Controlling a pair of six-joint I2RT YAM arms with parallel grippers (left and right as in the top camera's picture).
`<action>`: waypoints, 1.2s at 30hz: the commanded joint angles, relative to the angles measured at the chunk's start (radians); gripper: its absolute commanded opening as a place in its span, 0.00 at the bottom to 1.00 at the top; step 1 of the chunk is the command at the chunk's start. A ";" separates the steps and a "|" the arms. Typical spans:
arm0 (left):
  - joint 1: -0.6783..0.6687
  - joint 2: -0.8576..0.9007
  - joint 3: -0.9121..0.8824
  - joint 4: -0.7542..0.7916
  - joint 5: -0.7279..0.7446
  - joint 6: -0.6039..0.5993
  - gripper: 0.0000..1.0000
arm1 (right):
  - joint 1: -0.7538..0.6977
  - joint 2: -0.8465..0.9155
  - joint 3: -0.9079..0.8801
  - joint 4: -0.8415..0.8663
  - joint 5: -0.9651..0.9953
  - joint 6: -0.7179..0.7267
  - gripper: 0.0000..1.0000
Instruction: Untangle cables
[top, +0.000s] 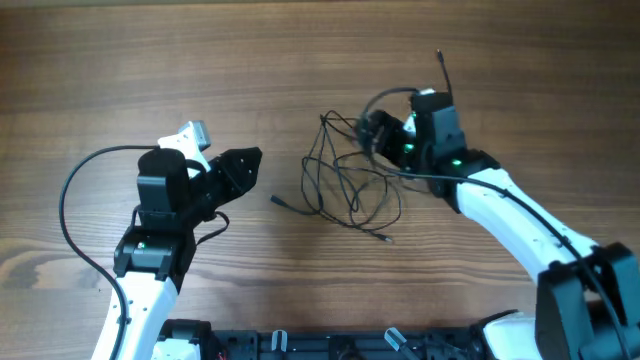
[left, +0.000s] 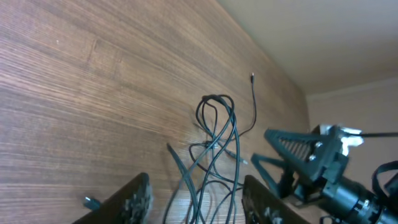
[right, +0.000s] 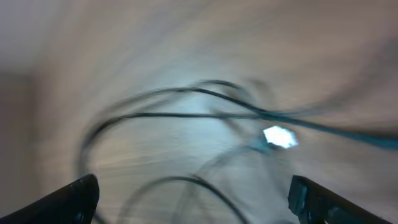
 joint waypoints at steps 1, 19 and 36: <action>-0.005 0.000 0.012 0.002 0.053 0.012 0.81 | -0.080 -0.167 0.037 -0.173 0.117 -0.014 1.00; -0.434 0.497 0.012 0.514 -0.226 -0.307 0.45 | -0.140 -0.613 0.037 -0.694 0.139 -0.038 1.00; -0.465 0.645 0.013 0.845 -0.254 -0.298 0.04 | -0.140 -0.527 0.035 -0.762 0.124 -0.018 1.00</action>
